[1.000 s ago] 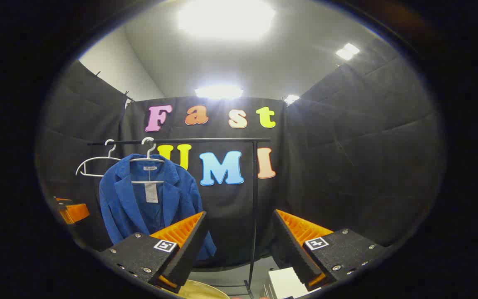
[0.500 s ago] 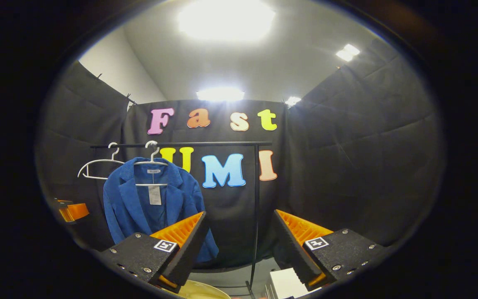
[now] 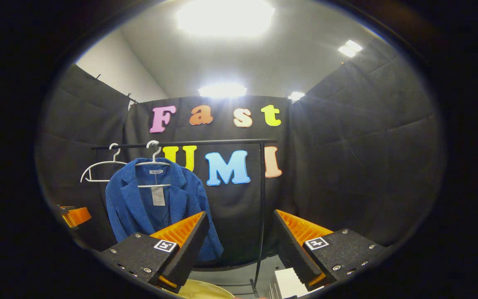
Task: Grasp the clothes on the hanger with both hands and then place them into the laundry hamper below.
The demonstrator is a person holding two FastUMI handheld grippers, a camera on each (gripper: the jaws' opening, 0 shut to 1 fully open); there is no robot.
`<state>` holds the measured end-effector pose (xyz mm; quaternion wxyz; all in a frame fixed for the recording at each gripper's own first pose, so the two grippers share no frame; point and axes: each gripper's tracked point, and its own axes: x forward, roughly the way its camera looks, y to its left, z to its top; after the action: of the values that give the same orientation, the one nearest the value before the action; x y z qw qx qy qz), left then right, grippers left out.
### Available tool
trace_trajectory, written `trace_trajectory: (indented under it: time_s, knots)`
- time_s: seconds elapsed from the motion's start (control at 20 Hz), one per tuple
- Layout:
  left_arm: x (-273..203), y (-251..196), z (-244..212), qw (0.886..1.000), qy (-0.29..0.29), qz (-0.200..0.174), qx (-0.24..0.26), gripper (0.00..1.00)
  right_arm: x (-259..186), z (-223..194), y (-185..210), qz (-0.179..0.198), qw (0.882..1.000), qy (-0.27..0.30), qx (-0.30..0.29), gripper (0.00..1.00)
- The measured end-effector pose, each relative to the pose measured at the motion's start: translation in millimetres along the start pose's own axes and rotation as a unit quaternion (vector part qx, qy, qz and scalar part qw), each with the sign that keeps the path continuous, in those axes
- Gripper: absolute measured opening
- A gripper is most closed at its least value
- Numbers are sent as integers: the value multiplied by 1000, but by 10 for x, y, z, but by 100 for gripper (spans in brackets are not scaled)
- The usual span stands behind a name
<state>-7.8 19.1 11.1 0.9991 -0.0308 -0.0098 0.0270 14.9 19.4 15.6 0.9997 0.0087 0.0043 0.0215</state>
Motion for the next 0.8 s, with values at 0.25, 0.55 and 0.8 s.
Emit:
trace_trajectory:
  time_s: [0.25,0.55,0.8]
  knots:
    - [108,62,-4,1000,12,11,-21,95,220,79,299,41,999,9,-2,96]
    - [418,-21,210,999,12,28,-25,95,712,142,730,104,994,15,20,96]
    - [716,-124,384,998,14,57,-27,94,1252,149,1024,161,986,18,40,96]
